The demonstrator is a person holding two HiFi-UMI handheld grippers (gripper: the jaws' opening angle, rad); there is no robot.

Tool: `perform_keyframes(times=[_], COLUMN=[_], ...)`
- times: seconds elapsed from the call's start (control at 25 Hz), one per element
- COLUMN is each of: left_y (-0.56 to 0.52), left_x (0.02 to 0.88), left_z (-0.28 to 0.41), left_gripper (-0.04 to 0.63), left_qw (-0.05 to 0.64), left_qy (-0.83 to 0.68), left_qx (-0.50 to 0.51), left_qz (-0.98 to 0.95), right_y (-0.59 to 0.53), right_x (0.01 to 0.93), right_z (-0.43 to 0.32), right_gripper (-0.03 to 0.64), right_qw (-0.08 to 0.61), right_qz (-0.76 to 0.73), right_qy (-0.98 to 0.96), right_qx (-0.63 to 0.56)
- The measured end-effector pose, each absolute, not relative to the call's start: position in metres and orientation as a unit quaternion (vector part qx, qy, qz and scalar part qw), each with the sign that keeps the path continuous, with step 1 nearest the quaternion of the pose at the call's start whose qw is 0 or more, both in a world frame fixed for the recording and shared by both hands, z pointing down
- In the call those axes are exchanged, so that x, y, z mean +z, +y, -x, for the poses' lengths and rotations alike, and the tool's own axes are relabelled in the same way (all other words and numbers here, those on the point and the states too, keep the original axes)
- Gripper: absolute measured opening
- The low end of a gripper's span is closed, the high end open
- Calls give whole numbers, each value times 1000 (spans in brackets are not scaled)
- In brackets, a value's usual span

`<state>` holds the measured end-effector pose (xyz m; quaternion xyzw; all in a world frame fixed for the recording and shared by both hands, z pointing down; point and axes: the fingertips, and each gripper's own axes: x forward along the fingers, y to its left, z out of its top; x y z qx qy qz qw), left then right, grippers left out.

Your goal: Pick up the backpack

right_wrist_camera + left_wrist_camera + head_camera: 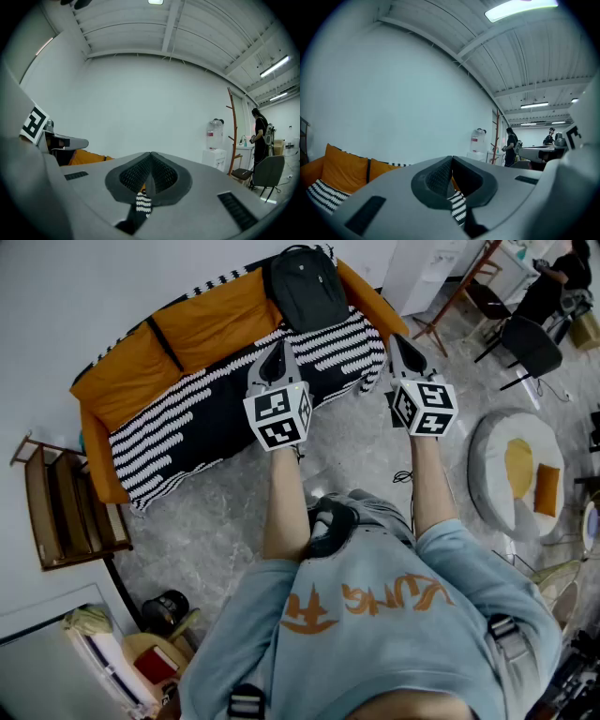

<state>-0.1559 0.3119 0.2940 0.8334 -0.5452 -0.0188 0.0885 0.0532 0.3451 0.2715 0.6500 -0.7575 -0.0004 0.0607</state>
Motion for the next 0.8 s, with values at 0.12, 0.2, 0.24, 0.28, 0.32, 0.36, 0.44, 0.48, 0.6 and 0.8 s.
perform_keyframes(times=[0.12, 0.2, 0.24, 0.28, 0.32, 0.36, 0.44, 0.48, 0.6, 0.8], left_y=[313, 315, 316, 316, 316, 315, 314, 314, 317, 315], left_x=[296, 300, 302, 304, 306, 308, 310, 312, 315, 318], left_z=[155, 155, 155, 155, 156, 156, 158, 158, 151, 149], left_gripper=[20, 20, 20, 20, 20, 20, 20, 20, 20, 20], left_qw=[89, 92, 94, 97, 100, 103, 110, 112, 116, 125], left_qy=[-544, -544, -543, -542, -541, -541, -541, -541, -534, -530], left_qx=[-20, -19, -18, -18, -18, -19, -22, -23, -22, -20], left_qz=[-834, -834, -834, -835, -835, -835, -833, -833, -837, -839], right_y=[347, 348, 349, 349, 349, 349, 351, 352, 358, 359], right_x=[272, 274, 274, 275, 276, 277, 279, 279, 282, 288], right_z=[-53, -53, -53, -54, -54, -53, -52, -52, -59, -54], right_gripper=[-2, -2, -2, -2, -2, -2, -2, -2, -2, -2], right_qw=[53, 43, 37, 33, 34, 37, 45, 46, 45, 50], right_qz=[-650, -651, -652, -653, -654, -654, -653, -653, -656, -644], right_qy=[-758, -757, -757, -757, -756, -755, -756, -756, -753, -763], right_qx=[-1, 3, 8, 12, 15, 15, 14, 14, 22, 31])
